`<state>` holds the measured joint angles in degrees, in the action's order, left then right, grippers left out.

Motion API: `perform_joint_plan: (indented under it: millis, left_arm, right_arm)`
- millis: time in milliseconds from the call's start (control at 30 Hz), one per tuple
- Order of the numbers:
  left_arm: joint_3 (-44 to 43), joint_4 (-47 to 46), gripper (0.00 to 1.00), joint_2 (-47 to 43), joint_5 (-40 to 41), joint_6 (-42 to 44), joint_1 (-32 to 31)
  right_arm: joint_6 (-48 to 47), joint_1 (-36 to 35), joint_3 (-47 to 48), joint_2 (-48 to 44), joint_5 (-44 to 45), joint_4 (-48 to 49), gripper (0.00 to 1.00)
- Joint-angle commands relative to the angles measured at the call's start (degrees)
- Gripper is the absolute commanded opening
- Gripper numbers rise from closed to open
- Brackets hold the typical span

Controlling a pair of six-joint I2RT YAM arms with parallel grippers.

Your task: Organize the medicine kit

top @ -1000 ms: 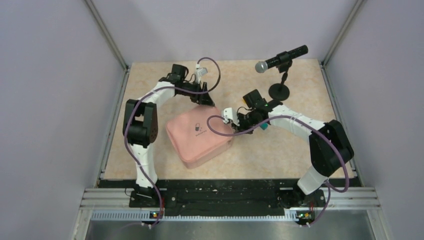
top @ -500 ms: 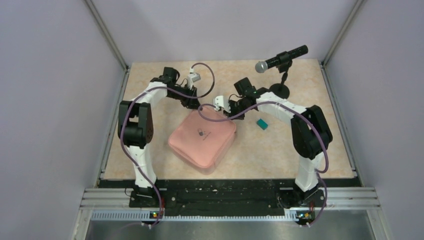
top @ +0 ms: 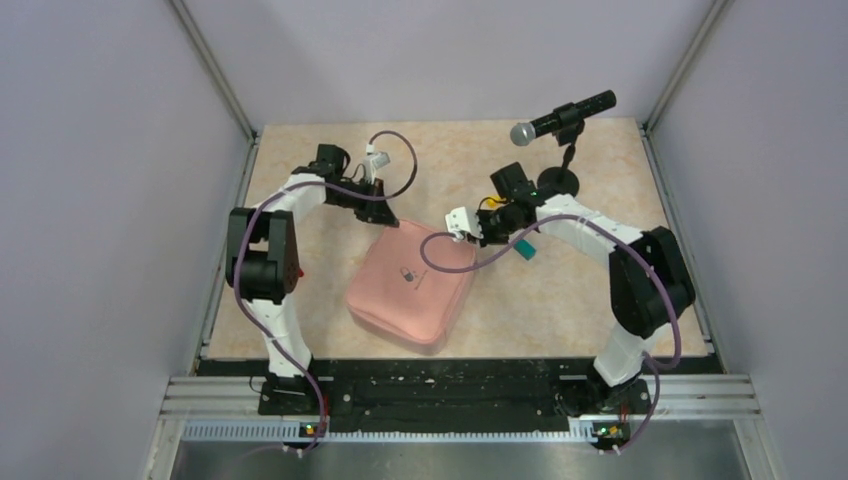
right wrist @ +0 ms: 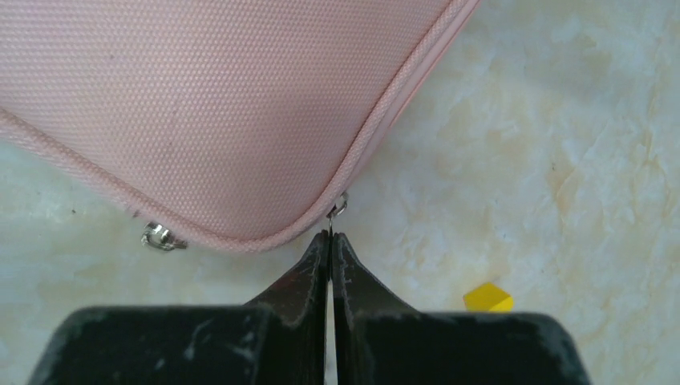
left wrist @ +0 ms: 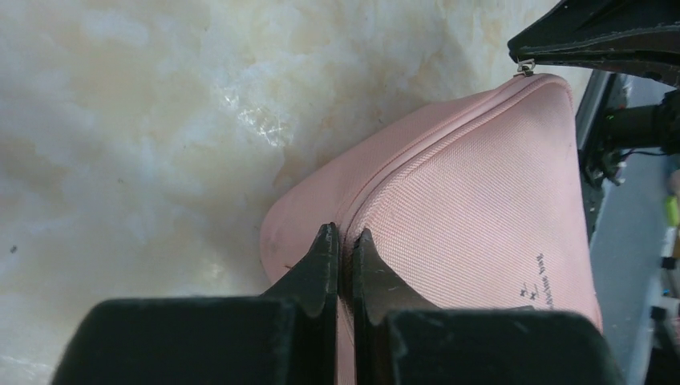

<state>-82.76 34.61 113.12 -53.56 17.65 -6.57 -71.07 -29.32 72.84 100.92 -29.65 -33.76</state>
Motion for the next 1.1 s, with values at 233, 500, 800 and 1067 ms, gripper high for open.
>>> perform_joint_plan:
  millis: [233, 500, 800, 1067]
  left_arm:
    - [8.85, -9.96, 0.0, -6.27, 11.8, -18.38, 7.84]
    - [19.12, -18.59, 0.0, -11.12, 15.06, -31.92, 8.0]
    - [7.75, -11.53, 0.11, -11.48, 17.03, -24.33, 8.87]
    - [-7.16, -8.05, 0.38, -6.95, 18.53, -20.15, 8.86]
  right_arm:
    - [0.84, 2.01, -10.93, -12.61, -0.44, -7.76, 0.0]
    - [17.91, -3.42, -15.13, -15.05, -9.75, -3.3, 0.0]
    - [31.65, 2.54, -3.35, -20.49, -6.97, -1.01, 0.54]
    - [46.75, 3.11, 4.73, -27.9, 3.55, 5.22, 0.67]
